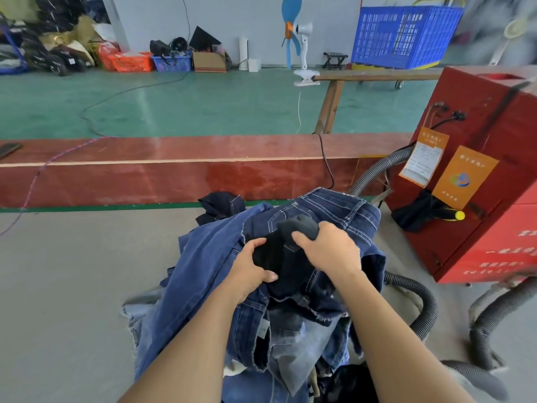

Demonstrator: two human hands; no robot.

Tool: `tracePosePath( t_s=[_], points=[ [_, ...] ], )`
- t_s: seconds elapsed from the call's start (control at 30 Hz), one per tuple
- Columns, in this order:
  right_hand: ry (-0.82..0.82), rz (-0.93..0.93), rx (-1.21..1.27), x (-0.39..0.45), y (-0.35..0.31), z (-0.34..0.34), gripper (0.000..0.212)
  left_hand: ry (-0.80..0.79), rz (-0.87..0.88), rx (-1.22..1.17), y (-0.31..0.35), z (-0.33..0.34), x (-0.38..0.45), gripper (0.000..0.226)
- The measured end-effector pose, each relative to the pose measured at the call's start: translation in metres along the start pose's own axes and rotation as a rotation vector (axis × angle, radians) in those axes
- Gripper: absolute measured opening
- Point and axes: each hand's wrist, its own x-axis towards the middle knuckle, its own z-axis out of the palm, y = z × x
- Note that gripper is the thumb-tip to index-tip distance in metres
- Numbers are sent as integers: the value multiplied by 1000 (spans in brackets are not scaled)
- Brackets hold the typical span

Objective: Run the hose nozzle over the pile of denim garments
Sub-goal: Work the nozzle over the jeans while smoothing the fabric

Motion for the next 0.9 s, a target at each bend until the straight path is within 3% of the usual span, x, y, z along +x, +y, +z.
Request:
tracePosePath(
  t_s=[0.23, 0.4, 0.57, 0.7, 0.9],
  points=[
    [149, -55, 166, -10, -1, -29, 42, 22, 35, 65, 0, 0, 1, 73],
    [-117, -81, 39, -18, 2, -20, 41, 32, 13, 29, -1, 2, 1, 74],
    [-173, -68, -120, -14, -1, 5, 40, 24, -19, -27, -1, 2, 2, 79],
    [-85, -29, -54, -5, 1, 6, 42, 26, -8, -21, -2, 1, 1, 80],
    [185, 26, 191, 0, 6, -34, 46, -4, 4, 49, -2, -2, 1, 81]
  ],
)
